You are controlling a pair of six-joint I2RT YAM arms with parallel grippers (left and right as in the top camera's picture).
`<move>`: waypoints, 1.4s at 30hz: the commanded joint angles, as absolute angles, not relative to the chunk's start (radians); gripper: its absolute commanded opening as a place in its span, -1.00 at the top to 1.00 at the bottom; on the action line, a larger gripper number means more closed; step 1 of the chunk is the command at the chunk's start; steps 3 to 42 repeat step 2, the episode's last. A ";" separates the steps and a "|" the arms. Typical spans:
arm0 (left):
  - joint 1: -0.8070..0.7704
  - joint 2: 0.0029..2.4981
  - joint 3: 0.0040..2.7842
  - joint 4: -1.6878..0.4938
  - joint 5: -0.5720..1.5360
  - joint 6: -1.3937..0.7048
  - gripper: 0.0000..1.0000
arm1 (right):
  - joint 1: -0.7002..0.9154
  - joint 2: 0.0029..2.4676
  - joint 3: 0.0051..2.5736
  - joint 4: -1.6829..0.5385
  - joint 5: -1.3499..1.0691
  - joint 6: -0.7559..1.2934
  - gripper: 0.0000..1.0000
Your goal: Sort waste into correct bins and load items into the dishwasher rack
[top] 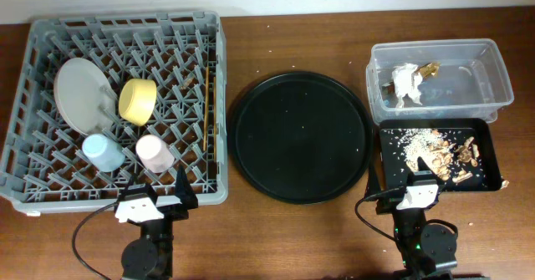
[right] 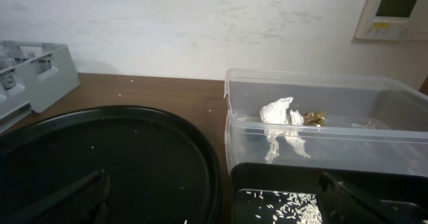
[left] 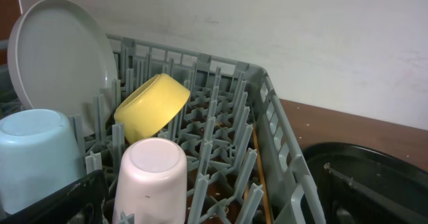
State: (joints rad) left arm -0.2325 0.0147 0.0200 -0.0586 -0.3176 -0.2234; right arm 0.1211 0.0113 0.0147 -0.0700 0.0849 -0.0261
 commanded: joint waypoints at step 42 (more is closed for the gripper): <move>-0.225 0.005 0.009 -0.053 -0.318 -0.207 -0.99 | 0.119 0.007 0.006 -0.072 0.082 -0.022 -0.97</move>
